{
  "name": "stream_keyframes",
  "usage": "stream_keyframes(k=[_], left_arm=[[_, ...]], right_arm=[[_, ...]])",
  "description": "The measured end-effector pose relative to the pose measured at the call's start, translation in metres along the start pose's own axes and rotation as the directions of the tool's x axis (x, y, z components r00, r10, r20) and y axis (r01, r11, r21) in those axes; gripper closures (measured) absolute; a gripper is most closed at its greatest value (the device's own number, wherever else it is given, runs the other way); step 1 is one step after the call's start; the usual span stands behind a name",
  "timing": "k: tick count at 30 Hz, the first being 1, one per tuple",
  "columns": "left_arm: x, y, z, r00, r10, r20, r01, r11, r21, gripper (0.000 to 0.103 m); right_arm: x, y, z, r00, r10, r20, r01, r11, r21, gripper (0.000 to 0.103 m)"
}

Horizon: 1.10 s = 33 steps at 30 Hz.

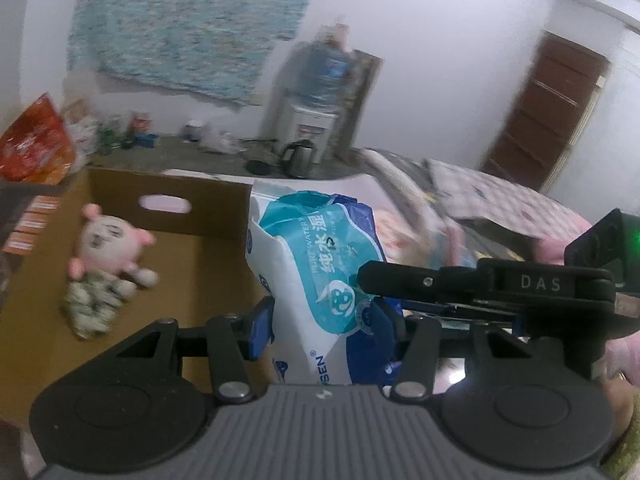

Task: Organize soft objects
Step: 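Carry the wipes pack with the right tool toward the cardboard box, then lower the wipes pack into the box and open both tools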

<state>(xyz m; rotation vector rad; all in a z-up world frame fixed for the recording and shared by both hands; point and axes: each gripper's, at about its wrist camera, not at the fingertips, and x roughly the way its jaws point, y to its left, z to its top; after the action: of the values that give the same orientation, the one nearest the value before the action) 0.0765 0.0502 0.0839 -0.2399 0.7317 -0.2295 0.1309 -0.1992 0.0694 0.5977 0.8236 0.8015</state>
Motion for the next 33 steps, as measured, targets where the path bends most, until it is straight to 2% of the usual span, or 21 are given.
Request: stream_keyframes(k=[5,8,14,20,22,25,29,33], left_arm=[[0.027,0.059,0.040,0.998,0.038,-0.055,-0.040,0.998,-0.052,0.051],[0.050,0.092,0.056,0.993,0.044,-0.106,-0.053,0.995,-0.082,0.051],[0.106,0.146,0.075,0.979,0.005,-0.204,-0.039,0.985,-0.166,0.051],[0.153,0.171,0.084,0.965,-0.023,-0.263,-0.031,0.979,-0.200,0.050],[0.166,0.176,0.085,0.959,0.004,-0.282,-0.064,0.977,-0.205,0.050],[0.185,0.187,0.084,0.956,0.043,-0.291,-0.110,0.970,-0.216,0.047],[0.190,0.196,0.082,0.955,0.063,-0.290,-0.137,0.960,-0.242,0.047],[0.181,0.189,0.083,0.960,0.085,-0.267,-0.147,0.963,-0.224,0.047]], right_arm=[[0.077,0.012,0.038,0.997,-0.006,-0.077,0.008,1.000,0.019,0.070],[0.121,0.015,0.054,0.990,-0.046,-0.130,0.051,0.998,0.032,0.070],[0.187,0.006,0.073,0.968,-0.150,-0.199,0.161,0.986,0.041,0.070],[0.221,-0.021,0.087,0.950,-0.225,-0.217,0.245,0.967,0.072,0.067],[0.229,-0.031,0.090,0.945,-0.231,-0.230,0.260,0.960,0.102,0.057],[0.241,-0.040,0.093,0.943,-0.251,-0.217,0.278,0.955,0.103,0.055],[0.242,-0.045,0.095,0.953,-0.214,-0.216,0.243,0.963,0.118,0.053],[0.237,-0.047,0.098,0.964,-0.168,-0.206,0.198,0.971,0.133,0.053]])
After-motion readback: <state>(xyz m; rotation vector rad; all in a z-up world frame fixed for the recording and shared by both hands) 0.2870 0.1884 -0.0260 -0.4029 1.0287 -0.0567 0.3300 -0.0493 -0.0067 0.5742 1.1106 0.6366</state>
